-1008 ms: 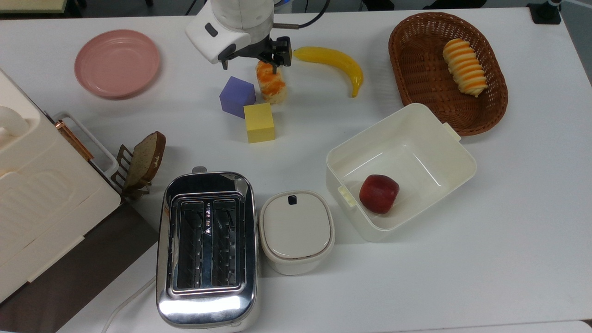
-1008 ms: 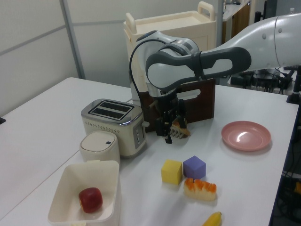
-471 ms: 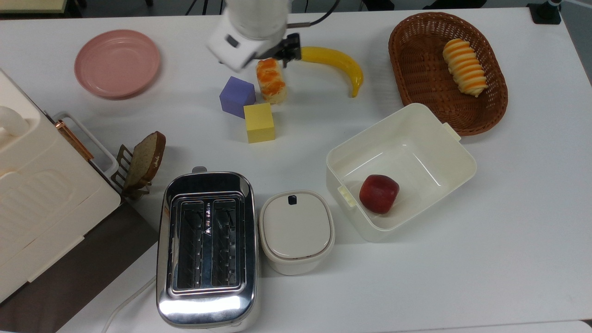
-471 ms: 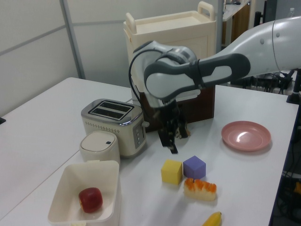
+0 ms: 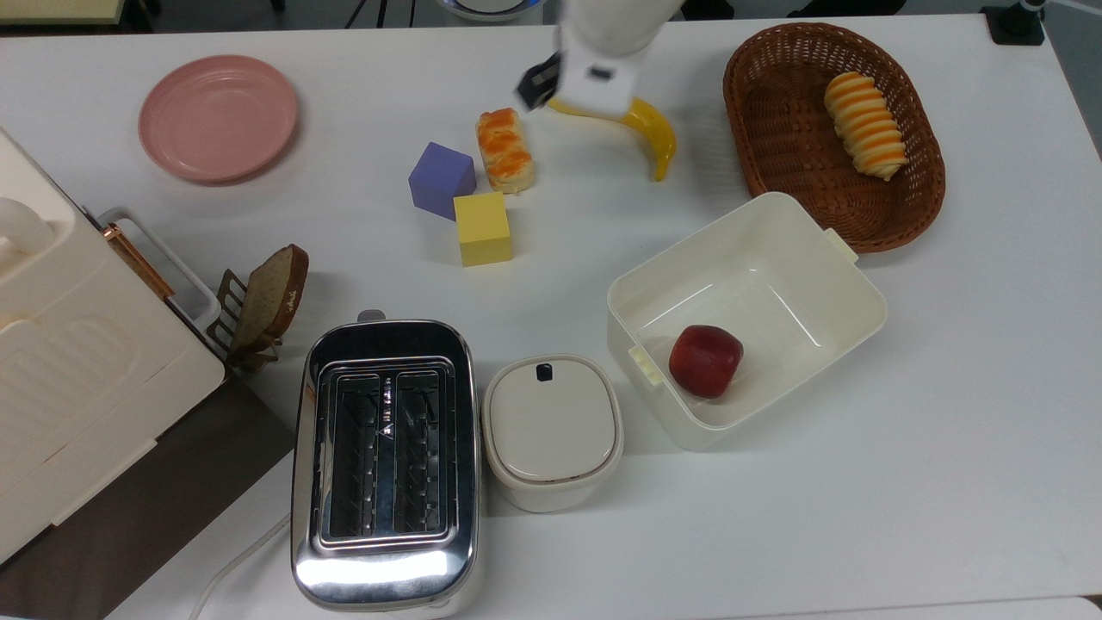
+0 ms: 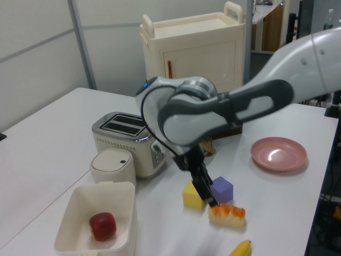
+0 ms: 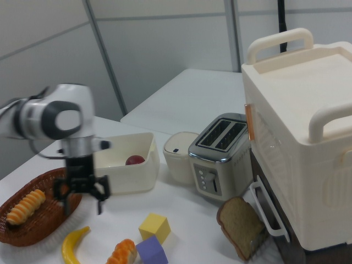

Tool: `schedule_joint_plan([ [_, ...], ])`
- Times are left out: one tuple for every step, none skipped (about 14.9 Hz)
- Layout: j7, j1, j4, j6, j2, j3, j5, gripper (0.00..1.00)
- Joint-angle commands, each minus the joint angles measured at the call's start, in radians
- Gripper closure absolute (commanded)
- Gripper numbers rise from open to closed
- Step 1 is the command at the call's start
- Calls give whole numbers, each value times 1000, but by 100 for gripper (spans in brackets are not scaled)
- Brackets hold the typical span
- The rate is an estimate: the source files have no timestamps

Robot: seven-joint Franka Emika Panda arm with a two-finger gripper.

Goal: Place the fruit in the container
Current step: 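Move the open gripper over the yellow banana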

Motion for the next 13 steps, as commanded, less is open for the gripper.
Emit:
schedule_joint_plan([
  [-31,95,-250,107,-209,14,-27,0],
  [-31,107,-271,115,-206,23,-27,0],
  [-31,118,-294,132,-200,26,-29,0],
  [-31,133,-323,166,-190,27,-35,0],
  [-30,143,-344,205,-178,27,-38,0],
  [-24,146,-358,238,-160,28,-44,0],
  [-21,150,-361,261,-144,30,-56,0],
  [-18,158,-366,282,-125,31,-81,1],
  [-16,163,-366,301,-109,30,-90,3],
  [-15,166,-366,322,-86,30,-101,5],
  [-13,169,-366,347,-60,30,-109,5],
  [4,170,-366,368,-31,30,-113,5],
  [25,172,-366,385,-7,34,-124,5],
])
